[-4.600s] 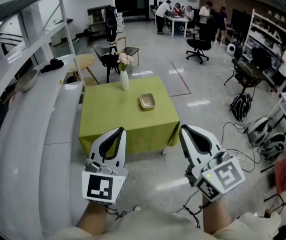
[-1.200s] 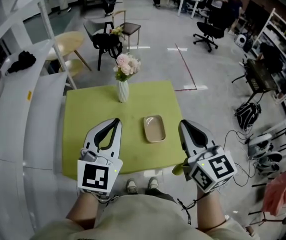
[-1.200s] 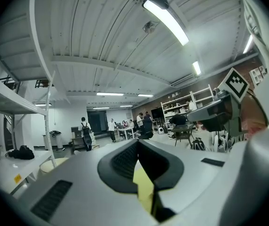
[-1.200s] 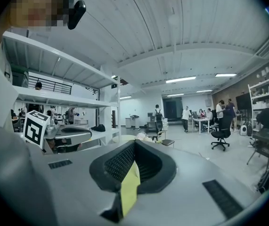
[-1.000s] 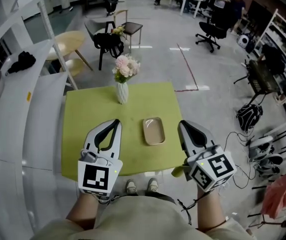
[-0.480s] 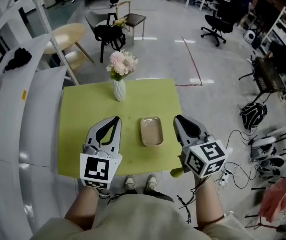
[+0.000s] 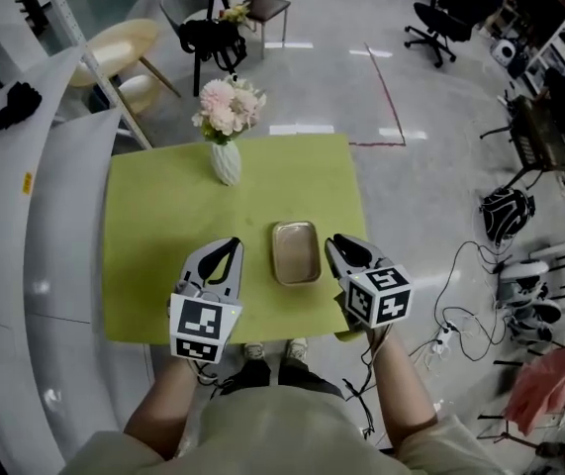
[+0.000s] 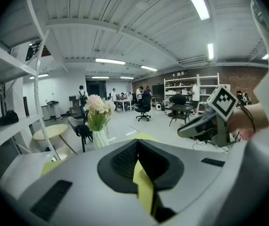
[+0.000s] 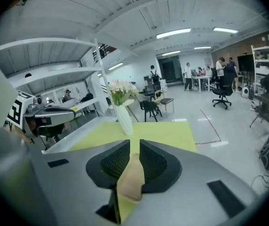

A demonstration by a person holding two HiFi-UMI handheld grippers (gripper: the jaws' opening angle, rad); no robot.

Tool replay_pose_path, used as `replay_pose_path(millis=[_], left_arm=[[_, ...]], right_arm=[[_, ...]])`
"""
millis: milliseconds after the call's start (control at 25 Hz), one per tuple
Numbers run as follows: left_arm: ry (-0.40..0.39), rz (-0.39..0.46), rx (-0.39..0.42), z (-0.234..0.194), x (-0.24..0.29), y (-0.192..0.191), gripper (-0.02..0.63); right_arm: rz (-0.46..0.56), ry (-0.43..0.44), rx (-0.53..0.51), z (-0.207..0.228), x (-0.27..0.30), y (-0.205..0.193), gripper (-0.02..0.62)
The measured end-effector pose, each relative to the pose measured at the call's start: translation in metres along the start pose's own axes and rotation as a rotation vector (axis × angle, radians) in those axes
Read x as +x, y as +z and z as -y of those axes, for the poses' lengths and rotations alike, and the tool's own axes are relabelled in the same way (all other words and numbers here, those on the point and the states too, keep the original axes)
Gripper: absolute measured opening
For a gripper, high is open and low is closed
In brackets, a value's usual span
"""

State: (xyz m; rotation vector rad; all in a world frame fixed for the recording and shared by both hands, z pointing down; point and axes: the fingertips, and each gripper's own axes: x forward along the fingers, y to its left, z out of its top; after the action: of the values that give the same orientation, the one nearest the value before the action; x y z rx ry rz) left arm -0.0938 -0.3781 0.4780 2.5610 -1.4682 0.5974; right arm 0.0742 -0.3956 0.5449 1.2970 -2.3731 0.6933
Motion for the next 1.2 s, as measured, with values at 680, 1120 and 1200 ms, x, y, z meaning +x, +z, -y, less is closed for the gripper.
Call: replay_pose_path(millis=[680,1120,1200], left_arm=[[-0.097,-0.231,-0.135,0.028,0.053,-0.113,0.006],[-0.086,-0.274,-0.152,0.032,0.039,-0.13,0.006],[-0.081,-0.255,-0.159,0.031,0.036,-0.123,0.006]], right_arm=[[-0.262,-0.033,0.2,0.053,0.069,-0.14,0.089],[-0.261,-0.049,0.268,0.057,0.074,-0.152,0.025],[-0.253,-0.057,0.265,0.058,0.07,-0.147,0.023]])
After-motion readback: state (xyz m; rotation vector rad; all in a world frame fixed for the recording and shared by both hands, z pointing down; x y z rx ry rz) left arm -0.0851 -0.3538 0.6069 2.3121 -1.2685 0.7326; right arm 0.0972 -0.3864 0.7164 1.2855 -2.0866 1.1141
